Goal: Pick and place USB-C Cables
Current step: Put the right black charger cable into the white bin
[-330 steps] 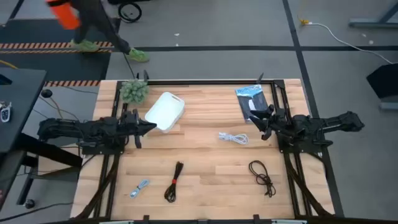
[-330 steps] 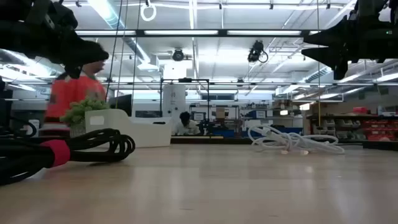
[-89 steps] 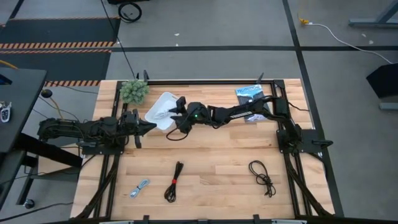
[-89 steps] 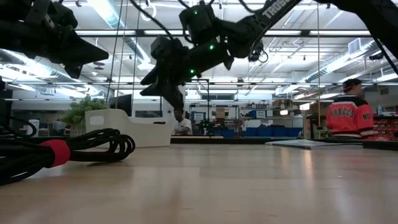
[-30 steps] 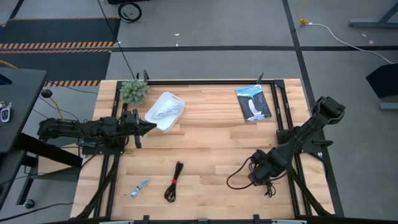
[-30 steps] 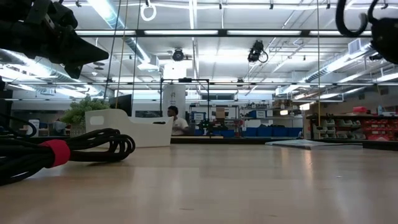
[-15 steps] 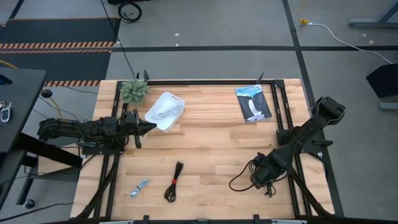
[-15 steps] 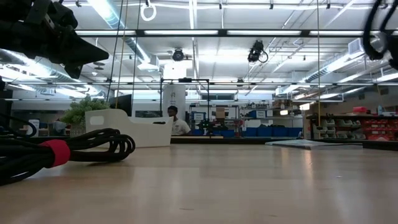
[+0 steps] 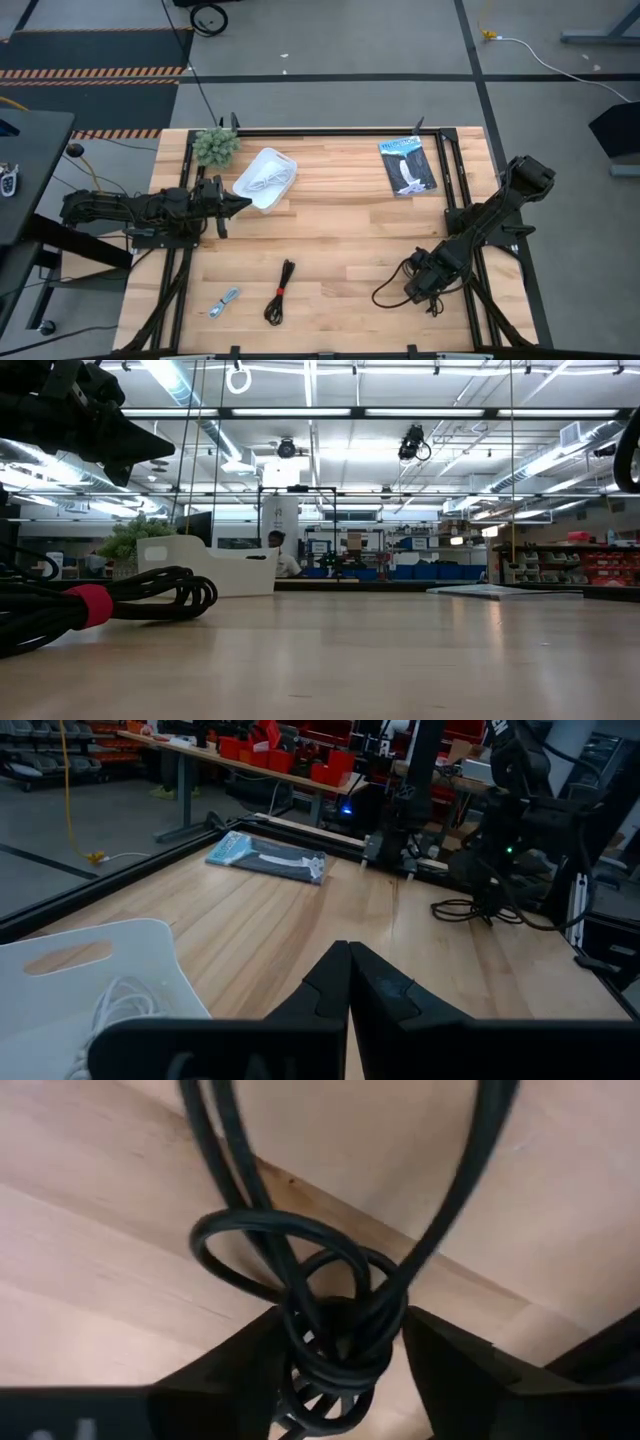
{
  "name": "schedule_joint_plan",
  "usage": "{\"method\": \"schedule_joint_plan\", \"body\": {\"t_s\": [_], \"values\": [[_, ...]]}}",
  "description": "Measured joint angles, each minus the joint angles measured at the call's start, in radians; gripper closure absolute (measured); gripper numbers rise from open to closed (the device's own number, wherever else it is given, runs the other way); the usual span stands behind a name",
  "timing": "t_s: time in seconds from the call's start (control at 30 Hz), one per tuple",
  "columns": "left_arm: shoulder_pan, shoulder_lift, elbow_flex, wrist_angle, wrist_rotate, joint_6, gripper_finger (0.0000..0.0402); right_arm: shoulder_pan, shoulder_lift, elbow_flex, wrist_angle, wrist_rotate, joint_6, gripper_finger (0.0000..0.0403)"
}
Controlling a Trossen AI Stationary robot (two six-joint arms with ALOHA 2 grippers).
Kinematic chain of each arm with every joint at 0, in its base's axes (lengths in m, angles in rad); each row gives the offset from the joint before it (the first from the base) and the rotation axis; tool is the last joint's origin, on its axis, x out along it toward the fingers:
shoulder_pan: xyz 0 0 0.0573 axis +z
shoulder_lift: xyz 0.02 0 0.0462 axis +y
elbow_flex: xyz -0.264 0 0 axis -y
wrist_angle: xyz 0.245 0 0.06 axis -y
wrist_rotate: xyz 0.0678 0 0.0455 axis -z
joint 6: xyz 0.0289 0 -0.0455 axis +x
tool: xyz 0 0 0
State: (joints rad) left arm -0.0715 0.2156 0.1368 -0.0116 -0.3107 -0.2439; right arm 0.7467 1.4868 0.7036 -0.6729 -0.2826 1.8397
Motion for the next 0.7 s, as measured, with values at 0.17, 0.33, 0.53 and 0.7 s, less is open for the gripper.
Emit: {"method": "schedule_joint_plan", "body": {"t_s": [0.17, 0.33, 0.53, 0.7], "values": [[0.0, 0.0, 0.0, 0.0, 0.0, 0.0, 0.039, 0.0, 0.0, 0.0, 0.0, 0.0, -0.017, 0.0259], [0.0, 0.0, 0.0, 0.0, 0.0, 0.0, 0.039, -0.021, 0.002, 0.042, 0.014, 0.005, -0.085, 0.028], [0.0, 0.0, 0.0, 0.0, 0.0, 0.0, 0.039, -0.081, 0.002, 0.137, 0.017, 0.117, -0.208, 0.0283], [0.0, 0.0, 0.0, 0.0, 0.0, 0.0, 0.039, -0.153, 0.002, 0.183, 0.103, 0.236, -0.325, 0.0283]]}}
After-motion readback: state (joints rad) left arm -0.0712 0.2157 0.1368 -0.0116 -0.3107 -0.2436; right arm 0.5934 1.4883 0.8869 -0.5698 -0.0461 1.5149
